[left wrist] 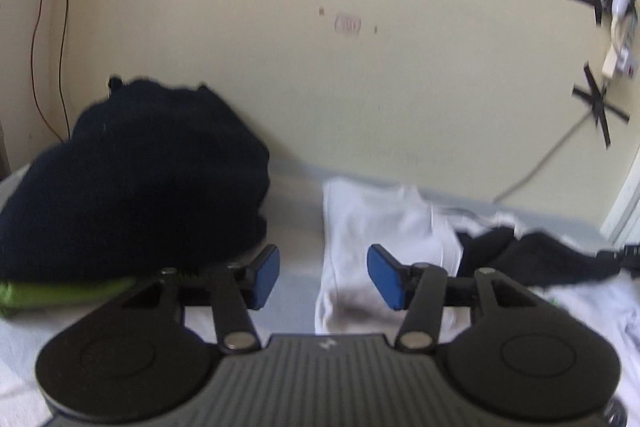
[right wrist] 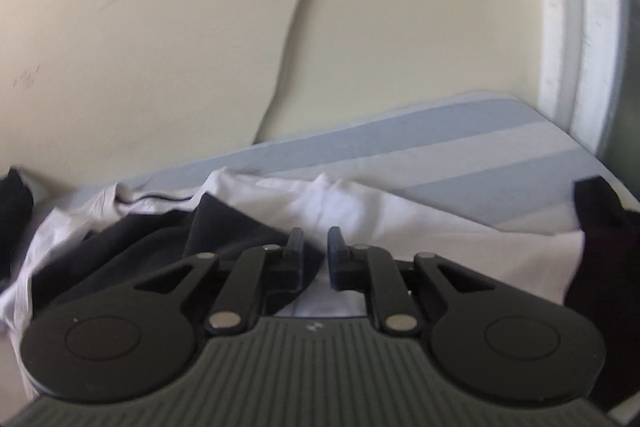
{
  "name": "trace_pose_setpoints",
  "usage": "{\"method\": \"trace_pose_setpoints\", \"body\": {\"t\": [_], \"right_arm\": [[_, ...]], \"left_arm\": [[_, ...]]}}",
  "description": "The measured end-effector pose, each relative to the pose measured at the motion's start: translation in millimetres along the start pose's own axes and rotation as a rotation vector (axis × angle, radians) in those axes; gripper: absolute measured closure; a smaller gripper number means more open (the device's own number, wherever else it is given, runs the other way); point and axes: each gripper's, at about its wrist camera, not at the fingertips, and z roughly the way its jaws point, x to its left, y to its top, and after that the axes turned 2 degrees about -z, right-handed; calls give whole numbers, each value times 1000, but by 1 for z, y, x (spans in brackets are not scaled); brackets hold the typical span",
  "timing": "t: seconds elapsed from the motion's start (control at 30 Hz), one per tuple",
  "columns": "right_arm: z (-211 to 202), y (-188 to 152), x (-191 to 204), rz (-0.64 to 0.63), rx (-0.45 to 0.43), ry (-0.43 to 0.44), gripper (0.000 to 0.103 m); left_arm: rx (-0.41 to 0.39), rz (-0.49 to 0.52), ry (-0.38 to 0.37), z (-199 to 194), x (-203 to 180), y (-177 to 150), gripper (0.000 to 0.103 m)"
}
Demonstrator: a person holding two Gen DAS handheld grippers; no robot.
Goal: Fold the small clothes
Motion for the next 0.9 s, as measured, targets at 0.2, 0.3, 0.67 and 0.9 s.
{"method": "trace_pose_setpoints", "body": {"t": [0.2, 0.3, 0.67, 0.9], "right_arm": [[-5, 0, 9, 60, 5, 144, 30], [12, -8, 33, -62, 71, 135, 78], [9, 5, 5, -75, -18, -41, 81], [-7, -4, 12, -53, -61, -82, 55]], "left_arm": [[105, 63, 2, 83, -23, 26, 53], [202, 91, 31, 131, -33, 17, 59], [78, 58, 115, 132, -30, 0, 92], [0, -16, 30, 96, -17, 14, 82]]}}
